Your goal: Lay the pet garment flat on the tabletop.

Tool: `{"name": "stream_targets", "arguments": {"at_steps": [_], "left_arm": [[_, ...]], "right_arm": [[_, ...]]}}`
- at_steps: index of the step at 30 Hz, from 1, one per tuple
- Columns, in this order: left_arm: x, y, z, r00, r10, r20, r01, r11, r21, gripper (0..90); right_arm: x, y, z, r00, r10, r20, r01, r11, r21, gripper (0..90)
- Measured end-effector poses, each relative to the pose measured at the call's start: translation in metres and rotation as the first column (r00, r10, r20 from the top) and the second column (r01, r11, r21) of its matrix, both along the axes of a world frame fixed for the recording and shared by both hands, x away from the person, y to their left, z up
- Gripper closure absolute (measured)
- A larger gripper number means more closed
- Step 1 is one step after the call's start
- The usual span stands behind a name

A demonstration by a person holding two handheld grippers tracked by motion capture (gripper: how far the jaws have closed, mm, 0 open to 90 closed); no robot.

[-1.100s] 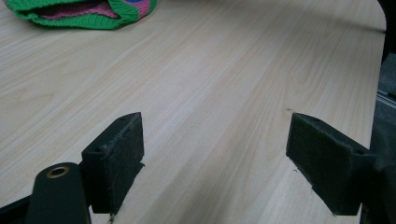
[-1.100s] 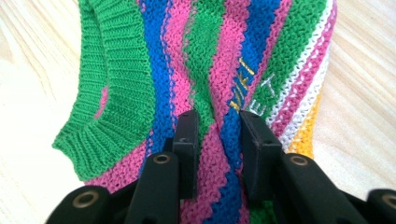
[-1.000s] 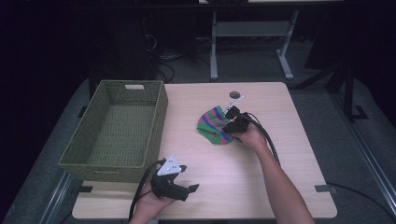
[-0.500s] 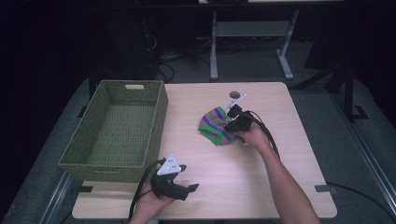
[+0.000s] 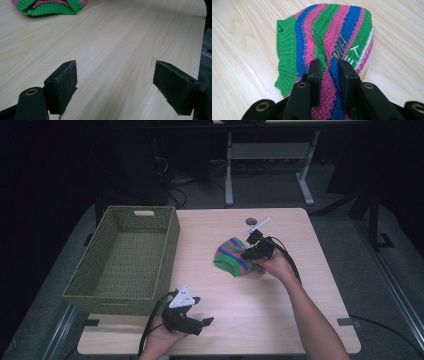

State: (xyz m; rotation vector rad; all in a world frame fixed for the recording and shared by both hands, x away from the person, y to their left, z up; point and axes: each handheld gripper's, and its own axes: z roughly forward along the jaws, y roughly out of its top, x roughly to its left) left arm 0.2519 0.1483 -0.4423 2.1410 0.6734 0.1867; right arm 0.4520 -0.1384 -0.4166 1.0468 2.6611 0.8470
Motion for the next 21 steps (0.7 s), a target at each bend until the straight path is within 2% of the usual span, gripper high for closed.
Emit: {"name": "stream_targets", "arguments": {"at_steps": [5,13,21], "left_arm": [[0.0,0.001,0.0,1.0,0.002,0.002,-0.002,1.0,-0.004,19.0],[0.0,0.001,0.001,1.0,0.002,0.004,-0.002,1.0,-0.002,18.9],[0.001,0.003,0.001,1.0,0.008,0.002,-0.008,0.9999,-0.01,18.9]], "right_arm": [[-0.003,-0.004,0.006,1.0,0.005,-0.003,-0.005,0.9996,0.028,73.0],[-0.011,-0.014,0.024,0.9998,0.015,0.016,-0.016,0.9976,0.068,73.0],[-0.03,-0.026,0.042,0.9991,0.035,0.026,-0.038,0.9935,0.108,73.0]]}}
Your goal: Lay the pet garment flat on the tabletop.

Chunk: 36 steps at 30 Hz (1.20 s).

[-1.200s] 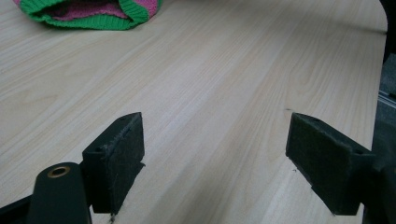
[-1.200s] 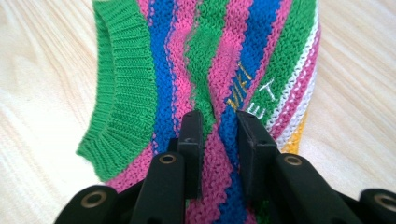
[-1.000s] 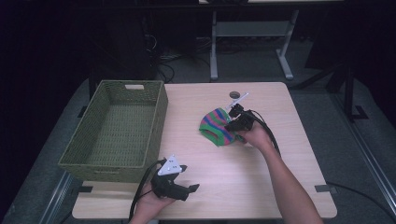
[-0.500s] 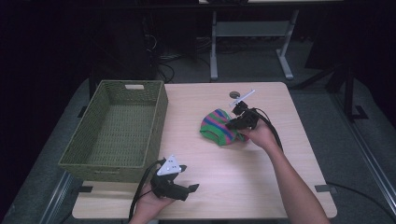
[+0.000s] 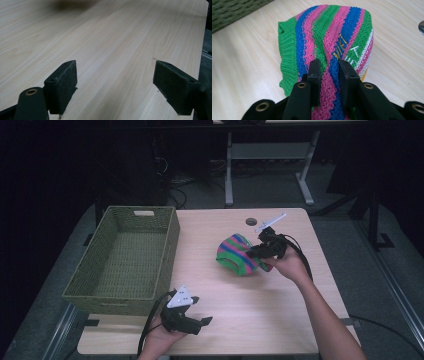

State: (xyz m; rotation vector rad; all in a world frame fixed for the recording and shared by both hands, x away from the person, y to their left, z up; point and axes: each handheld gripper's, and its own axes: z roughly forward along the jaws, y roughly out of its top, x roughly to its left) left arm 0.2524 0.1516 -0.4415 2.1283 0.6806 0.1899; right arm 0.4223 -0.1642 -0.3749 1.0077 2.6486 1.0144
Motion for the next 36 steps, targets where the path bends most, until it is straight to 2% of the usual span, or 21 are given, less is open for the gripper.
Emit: {"name": "stream_targets", "arguments": {"at_steps": [1,8,12,21,22,30,36], "left_arm": [[0.0,0.0,0.0,1.0,0.0,0.0,0.0,1.0,0.0,19.0],[0.0,0.003,0.001,1.0,0.008,0.0,-0.008,0.9999,-0.014,19.0],[0.0,0.004,0.001,0.9999,0.014,-0.002,-0.014,0.9997,-0.021,19.0],[-0.001,0.006,0.003,0.9997,0.024,-0.001,-0.024,0.9987,-0.044,18.9],[0.0,0.006,0.003,0.9997,0.023,0.0,-0.023,0.9988,-0.044,19.0],[-0.001,0.007,0.003,0.9998,0.019,0.006,-0.018,0.9988,-0.045,19.0],[-0.002,0.005,0.003,0.9998,0.02,0.0,-0.02,0.9984,-0.054,19.0]], "right_arm": [[-0.006,-0.002,0.004,0.9998,0.011,0.014,-0.012,0.9999,0.009,73.0],[-0.024,-0.006,0.014,0.9989,0.037,0.03,-0.038,0.999,0.024,73.0],[-0.034,-0.005,0.015,0.9977,0.059,0.032,-0.06,0.998,0.02,72.9],[-0.057,-0.005,0.014,0.9942,0.097,0.045,-0.1,0.9938,0.049,72.9],[-0.064,-0.005,0.014,0.9934,0.105,0.047,-0.107,0.9933,0.044,72.9],[-0.082,-0.008,0.006,0.9917,0.121,0.046,-0.123,0.9909,0.054,72.8],[-0.097,-0.011,-0.005,0.9911,0.127,0.04,-0.129,0.99,0.057,72.7]]}}
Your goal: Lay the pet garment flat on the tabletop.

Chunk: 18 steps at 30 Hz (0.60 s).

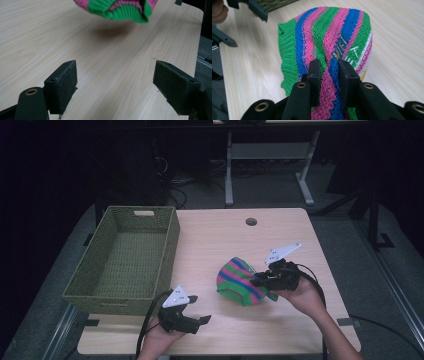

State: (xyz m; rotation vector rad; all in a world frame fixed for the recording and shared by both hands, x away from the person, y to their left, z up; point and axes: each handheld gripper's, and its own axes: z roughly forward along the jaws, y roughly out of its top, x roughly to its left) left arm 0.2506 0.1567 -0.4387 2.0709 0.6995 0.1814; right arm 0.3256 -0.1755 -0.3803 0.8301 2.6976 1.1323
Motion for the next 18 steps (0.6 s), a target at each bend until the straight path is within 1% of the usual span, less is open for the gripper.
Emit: {"name": "stream_targets", "arguments": {"at_steps": [2,3,7,10,11,13,14,15,16,18], "left_arm": [[0.0,0.0,0.0,1.0,0.0,0.0,0.0,1.0,0.0,19.0],[0.0,0.0,0.0,1.0,-0.002,-0.002,0.002,1.0,0.001,19.0],[0.0,0.0,0.0,1.0,-0.001,-0.003,0.001,1.0,-0.005,19.0],[0.0,-0.001,0.0,1.0,-0.006,0.001,0.006,1.0,-0.002,18.9],[0.0,-0.001,0.0,1.0,-0.006,0.001,0.006,1.0,-0.002,19.0],[0.0,-0.002,-0.001,1.0,-0.008,0.001,0.008,1.0,0.001,19.0],[0.0,-0.002,-0.001,1.0,-0.008,0.003,0.008,1.0,0.002,19.0],[0.0,-0.002,0.0,1.0,-0.008,0.004,0.008,1.0,0.003,19.0],[0.0,-0.002,0.0,1.0,-0.008,0.004,0.008,1.0,0.003,18.9],[0.0,-0.002,0.0,1.0,-0.005,0.0,0.005,1.0,-0.004,19.0]], "right_arm": [[-0.002,-0.001,-0.002,1.0,0.004,0.005,-0.004,1.0,-0.001,72.7],[-0.006,-0.002,-0.005,1.0,0.004,-0.007,-0.004,1.0,0.003,72.6],[-0.013,-0.003,-0.012,0.9999,0.007,-0.01,-0.007,0.9999,0.011,72.5],[-0.017,-0.003,-0.017,0.9994,0.018,-0.029,-0.017,0.9995,0.026,72.4],[-0.018,-0.003,-0.019,0.9995,0.023,-0.023,-0.023,0.9994,0.026,72.4],[-0.022,-0.003,-0.022,0.9992,0.022,-0.035,-0.02,0.9991,0.036,72.4],[-0.022,-0.002,-0.024,0.9991,0.028,-0.03,-0.027,0.999,0.037,72.3],[-0.023,-0.002,-0.025,0.9988,0.029,-0.039,-0.028,0.9991,0.031,72.3],[-0.025,-0.001,-0.027,0.9988,0.028,-0.039,-0.027,0.9992,0.028,72.2],[-0.026,-0.001,-0.029,0.9987,0.028,-0.043,-0.026,0.999,0.036,72.1]]}}
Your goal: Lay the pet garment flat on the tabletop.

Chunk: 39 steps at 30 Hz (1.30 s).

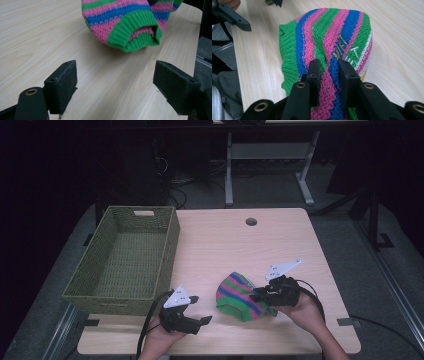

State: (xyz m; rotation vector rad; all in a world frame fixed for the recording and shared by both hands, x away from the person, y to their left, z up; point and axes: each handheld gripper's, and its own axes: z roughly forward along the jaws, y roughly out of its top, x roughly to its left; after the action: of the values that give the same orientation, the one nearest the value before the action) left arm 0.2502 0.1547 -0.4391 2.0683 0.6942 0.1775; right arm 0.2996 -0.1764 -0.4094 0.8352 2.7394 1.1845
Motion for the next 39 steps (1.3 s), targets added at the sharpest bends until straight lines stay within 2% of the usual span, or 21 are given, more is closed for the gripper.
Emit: {"name": "stream_targets", "arguments": {"at_steps": [1,6,13,15,17,23,27,30,34,39], "left_arm": [[0.0,0.0,0.0,1.0,0.002,-0.002,-0.002,1.0,-0.001,18.9],[0.001,0.001,-0.001,1.0,0.005,-0.005,-0.005,1.0,-0.003,19.0],[0.001,0.001,-0.001,0.9999,0.01,-0.005,-0.01,0.9999,0.004,19.0],[0.001,0.001,-0.001,0.9999,0.009,-0.005,-0.009,1.0,0.001,19.0],[0.001,0.0,-0.002,1.0,0.009,-0.003,-0.009,1.0,0.001,19.0],[-0.002,-0.003,-0.001,0.9998,-0.008,0.016,0.008,0.9998,0.021,19.0],[-0.003,-0.004,-0.001,0.9997,-0.014,0.019,0.014,0.9997,0.02,19.0],[-0.002,-0.005,-0.001,0.9998,-0.016,0.014,0.016,0.9996,0.025,19.0],[-0.003,-0.006,-0.001,0.9995,-0.023,0.021,0.022,0.9992,0.034,19.0],[-0.004,-0.006,-0.001,0.9994,-0.027,0.022,0.026,0.9991,0.034,19.2]], "right_arm": [[-0.003,0.0,-0.005,0.9999,0.0,-0.015,0.0,0.9999,0.015,72.1],[-0.01,0.002,-0.017,0.9997,0.002,-0.024,-0.002,1.0,0.009,71.3],[-0.018,0.005,-0.034,1.0,0.0,-0.007,0.0,1.0,0.004,68.7],[-0.019,0.004,-0.036,1.0,-0.003,-0.002,0.003,0.9997,0.023,66.6],[-0.02,0.004,-0.038,0.9998,0.017,0.007,-0.017,0.9997,0.018,64.3],[-0.026,0.01,-0.042,0.9994,0.025,0.024,-0.024,0.9989,-0.041,56.4],[-0.026,0.013,-0.045,0.999,0.04,0.018,-0.039,0.9973,-0.062,49.0],[-0.028,0.013,-0.043,0.9973,0.057,0.047,-0.054,0.9962,-0.068,45.1],[-0.031,0.011,-0.039,0.9948,0.066,0.077,-0.063,0.9969,-0.047,39.4],[-0.036,0.007,-0.032,0.9899,0.085,0.113,-0.083,0.9962,-0.027,37.6]]}}
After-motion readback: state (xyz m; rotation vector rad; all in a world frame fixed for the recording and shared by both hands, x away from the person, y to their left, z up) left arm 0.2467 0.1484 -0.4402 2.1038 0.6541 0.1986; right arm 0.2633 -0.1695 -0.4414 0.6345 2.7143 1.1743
